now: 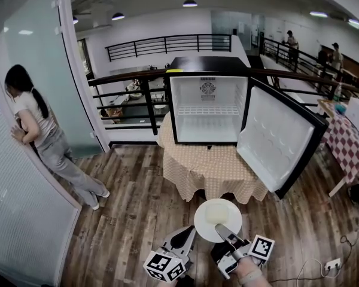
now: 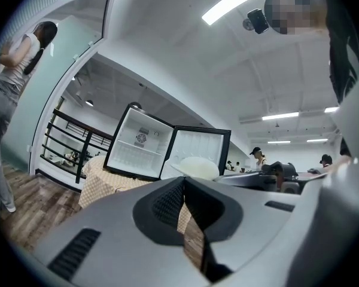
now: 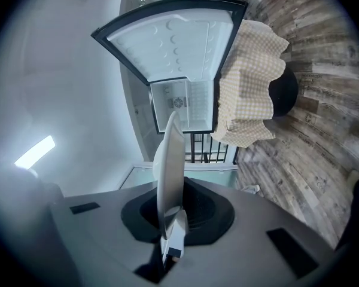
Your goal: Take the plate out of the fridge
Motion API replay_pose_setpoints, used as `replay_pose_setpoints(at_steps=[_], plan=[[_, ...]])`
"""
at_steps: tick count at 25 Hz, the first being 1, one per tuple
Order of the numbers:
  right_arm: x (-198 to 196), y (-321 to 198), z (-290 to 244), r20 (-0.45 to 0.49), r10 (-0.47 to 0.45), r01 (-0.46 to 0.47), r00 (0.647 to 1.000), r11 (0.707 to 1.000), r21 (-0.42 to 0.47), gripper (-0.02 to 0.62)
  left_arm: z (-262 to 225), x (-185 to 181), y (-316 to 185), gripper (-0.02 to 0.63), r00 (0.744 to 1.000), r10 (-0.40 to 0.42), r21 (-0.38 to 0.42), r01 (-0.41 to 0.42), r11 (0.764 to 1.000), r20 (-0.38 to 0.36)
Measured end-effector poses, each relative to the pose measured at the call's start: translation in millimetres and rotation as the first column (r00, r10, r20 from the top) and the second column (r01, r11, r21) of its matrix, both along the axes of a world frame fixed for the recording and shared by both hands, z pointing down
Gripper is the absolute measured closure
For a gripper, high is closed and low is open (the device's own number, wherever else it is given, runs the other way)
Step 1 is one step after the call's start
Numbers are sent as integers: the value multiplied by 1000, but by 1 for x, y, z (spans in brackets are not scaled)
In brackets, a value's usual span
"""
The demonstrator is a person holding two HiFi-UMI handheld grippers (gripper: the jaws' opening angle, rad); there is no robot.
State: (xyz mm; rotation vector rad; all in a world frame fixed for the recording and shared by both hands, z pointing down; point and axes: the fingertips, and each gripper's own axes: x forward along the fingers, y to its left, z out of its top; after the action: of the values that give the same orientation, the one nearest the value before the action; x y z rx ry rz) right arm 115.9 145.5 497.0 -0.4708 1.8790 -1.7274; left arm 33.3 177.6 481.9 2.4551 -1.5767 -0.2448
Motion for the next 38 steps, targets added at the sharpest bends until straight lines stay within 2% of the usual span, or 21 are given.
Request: replay_pose_setpoints(at_steps=[13, 28, 38], plan=[[32, 35, -3, 6, -10, 10, 1000, 1000, 14, 555, 7, 32, 35, 597, 1000, -12, -6, 12, 1000, 7], [64, 41, -10, -2, 28, -28, 1000, 999, 39, 555, -8, 60, 36, 597, 999, 28, 31, -29, 999, 24], [69, 40, -11, 3, 24, -24, 1000, 999, 37, 555, -9, 67, 36, 597, 998, 38, 26, -39, 999, 44]])
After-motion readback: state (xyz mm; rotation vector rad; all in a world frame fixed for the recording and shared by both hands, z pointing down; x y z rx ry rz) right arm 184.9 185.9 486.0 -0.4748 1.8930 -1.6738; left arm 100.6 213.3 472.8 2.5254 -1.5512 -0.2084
